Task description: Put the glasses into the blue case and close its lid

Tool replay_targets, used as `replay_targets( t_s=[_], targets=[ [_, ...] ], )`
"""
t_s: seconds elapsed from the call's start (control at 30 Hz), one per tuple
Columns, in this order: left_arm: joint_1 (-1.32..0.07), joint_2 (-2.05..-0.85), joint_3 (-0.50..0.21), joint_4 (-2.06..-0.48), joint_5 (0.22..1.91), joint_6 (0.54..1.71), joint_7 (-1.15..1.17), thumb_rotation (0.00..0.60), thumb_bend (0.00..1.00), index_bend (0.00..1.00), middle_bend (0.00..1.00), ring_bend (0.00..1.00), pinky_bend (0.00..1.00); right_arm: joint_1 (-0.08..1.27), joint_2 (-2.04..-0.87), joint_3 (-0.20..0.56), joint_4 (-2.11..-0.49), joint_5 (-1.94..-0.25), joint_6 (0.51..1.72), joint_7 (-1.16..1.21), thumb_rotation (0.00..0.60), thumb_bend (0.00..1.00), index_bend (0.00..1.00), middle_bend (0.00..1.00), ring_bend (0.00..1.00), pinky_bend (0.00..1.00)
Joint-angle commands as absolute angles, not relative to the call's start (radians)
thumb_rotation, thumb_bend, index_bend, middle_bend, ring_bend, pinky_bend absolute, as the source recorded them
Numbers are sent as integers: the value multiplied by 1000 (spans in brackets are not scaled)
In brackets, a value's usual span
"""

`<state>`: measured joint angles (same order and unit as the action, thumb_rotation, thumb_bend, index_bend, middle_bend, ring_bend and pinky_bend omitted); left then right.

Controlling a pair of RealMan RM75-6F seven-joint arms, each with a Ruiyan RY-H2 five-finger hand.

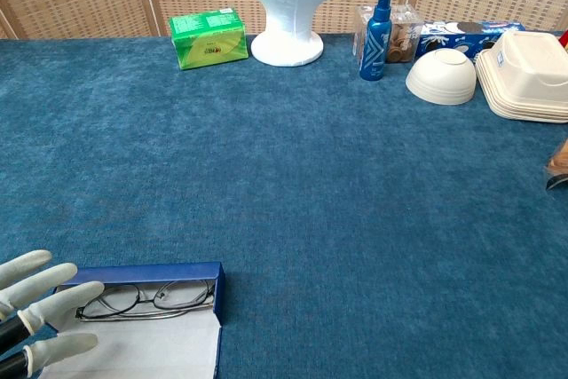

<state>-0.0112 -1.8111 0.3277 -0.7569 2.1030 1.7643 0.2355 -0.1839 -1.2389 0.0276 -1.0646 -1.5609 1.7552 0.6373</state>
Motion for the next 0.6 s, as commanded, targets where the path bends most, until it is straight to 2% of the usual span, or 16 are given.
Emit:
replay_targets(
  t_s=[0.03, 0.6],
  targets=[
    [-13, -1818, 325, -747, 2099, 1772, 223, 600, 303, 238, 87, 0, 0, -184, -1238, 27, -1067, -1563, 1755, 635, 566, 229, 0, 125, 0, 175],
    [-36, -1850, 302, -726, 2050, 1763, 135, 600, 303, 252, 91, 0, 0, -197, -1226, 27, -1080, -1559, 1761, 626, 554, 230, 0, 125, 0, 177]
  ],
)
